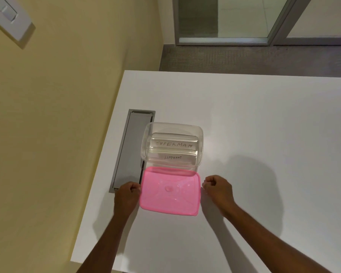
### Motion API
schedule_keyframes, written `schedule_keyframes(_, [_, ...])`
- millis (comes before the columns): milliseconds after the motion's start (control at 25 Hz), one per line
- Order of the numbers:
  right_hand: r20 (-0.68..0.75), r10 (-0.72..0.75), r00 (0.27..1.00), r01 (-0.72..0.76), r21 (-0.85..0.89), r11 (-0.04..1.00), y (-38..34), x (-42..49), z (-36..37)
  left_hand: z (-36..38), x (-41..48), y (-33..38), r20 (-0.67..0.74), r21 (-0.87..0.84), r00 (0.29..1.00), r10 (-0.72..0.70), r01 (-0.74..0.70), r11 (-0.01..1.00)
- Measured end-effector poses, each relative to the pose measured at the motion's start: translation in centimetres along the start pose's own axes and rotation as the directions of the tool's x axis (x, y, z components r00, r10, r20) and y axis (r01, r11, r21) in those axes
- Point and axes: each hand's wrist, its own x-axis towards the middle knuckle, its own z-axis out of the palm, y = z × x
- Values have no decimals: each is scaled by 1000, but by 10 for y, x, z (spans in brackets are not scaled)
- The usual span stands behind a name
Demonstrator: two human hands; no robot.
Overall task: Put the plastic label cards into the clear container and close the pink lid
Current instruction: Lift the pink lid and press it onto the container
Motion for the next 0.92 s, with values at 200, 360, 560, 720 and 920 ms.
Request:
schedule_keyframes(200, [36,-49,998,53,-130,990,9,-10,17,6,-3,-3,-26,-9,999,-21,20,1000])
schedule_keyframes(360, [93,-164,982,179,-197,964,9,-19,9,0,-9,-9,-37,-48,999,-39,37,998])
schedule_keyframes(560, [114,-383,917,399,-195,896,12,-46,-18,-19,-22,-22,79,-238,990,-113,129,963])
schedule_keyframes(720, [133,-643,754,655,-225,721,12,-63,-37,-34,-33,-21,124,-408,981,-150,188,893])
schedule_keyframes(920, [57,-651,757,652,-119,749,-7,-77,-46,-55,-36,-8,150,-638,978,-142,205,742])
